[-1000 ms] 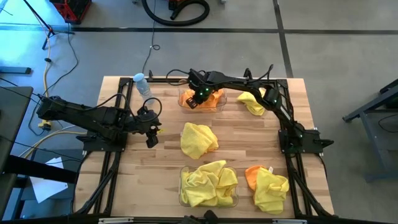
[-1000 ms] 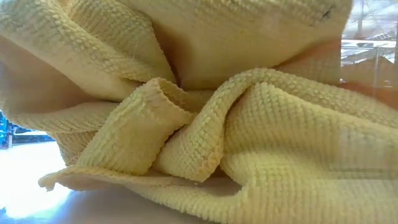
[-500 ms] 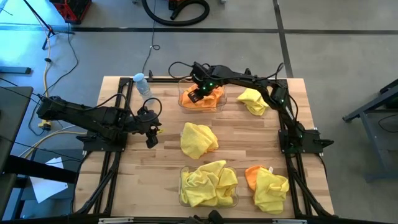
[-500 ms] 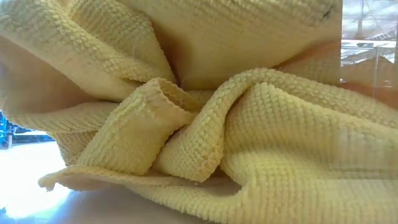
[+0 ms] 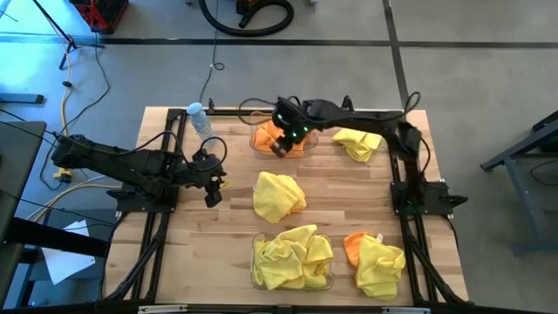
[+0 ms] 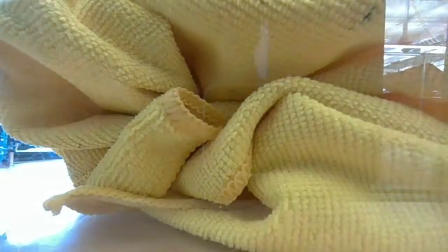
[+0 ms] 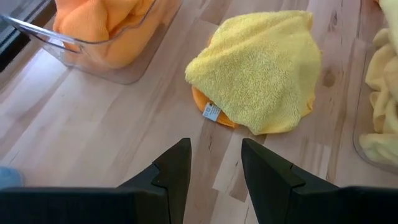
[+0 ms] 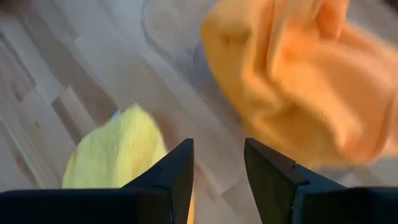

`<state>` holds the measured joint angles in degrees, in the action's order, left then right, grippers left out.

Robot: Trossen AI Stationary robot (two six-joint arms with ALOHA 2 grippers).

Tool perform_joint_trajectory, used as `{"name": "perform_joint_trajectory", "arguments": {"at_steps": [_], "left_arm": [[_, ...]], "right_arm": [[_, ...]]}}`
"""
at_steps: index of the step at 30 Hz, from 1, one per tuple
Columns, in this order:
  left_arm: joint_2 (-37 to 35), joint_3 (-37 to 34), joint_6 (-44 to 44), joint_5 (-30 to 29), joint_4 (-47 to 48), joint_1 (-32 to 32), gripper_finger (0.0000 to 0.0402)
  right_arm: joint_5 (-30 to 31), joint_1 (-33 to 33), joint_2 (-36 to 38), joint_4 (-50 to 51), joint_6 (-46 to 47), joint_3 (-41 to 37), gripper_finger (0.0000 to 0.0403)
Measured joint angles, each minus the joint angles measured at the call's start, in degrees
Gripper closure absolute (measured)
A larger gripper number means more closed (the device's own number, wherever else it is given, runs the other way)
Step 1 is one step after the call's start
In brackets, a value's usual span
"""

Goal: Sort microfiber towel by color & place in baskets
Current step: Put the yellow microfiber towel into the bottom transparent bin

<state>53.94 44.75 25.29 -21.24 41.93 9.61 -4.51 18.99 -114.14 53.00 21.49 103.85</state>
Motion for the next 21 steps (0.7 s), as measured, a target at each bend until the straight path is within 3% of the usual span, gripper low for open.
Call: {"name": "perform_joint_trajectory", "arguments": {"at_steps": [7,11,16,21], "left_arm": [[0.87,-0.02,-2.95,-0.29,-5.94,-0.08,0.0273],[3.78,-0.02,-8.73,3.03,-13.25,-1.36,0.0273],[12.26,4.3,-10.94,6.02,-16.2,-4.03,0.0273],[23.32,12.59,-14.32,7.0,-16.03,-5.22,0.0273]], "right_arm": [[1.5,-5.53,19.47,-16.6,7.68,-24.89,0.0265],[5.32,-9.49,31.93,-21.35,10.68,-36.9,0.0265],[12.22,-14.22,45.18,-20.86,16.38,-47.8,0.0265],[12.96,-16.7,55.25,-19.79,17.25,-56.1,0.0265]]}}
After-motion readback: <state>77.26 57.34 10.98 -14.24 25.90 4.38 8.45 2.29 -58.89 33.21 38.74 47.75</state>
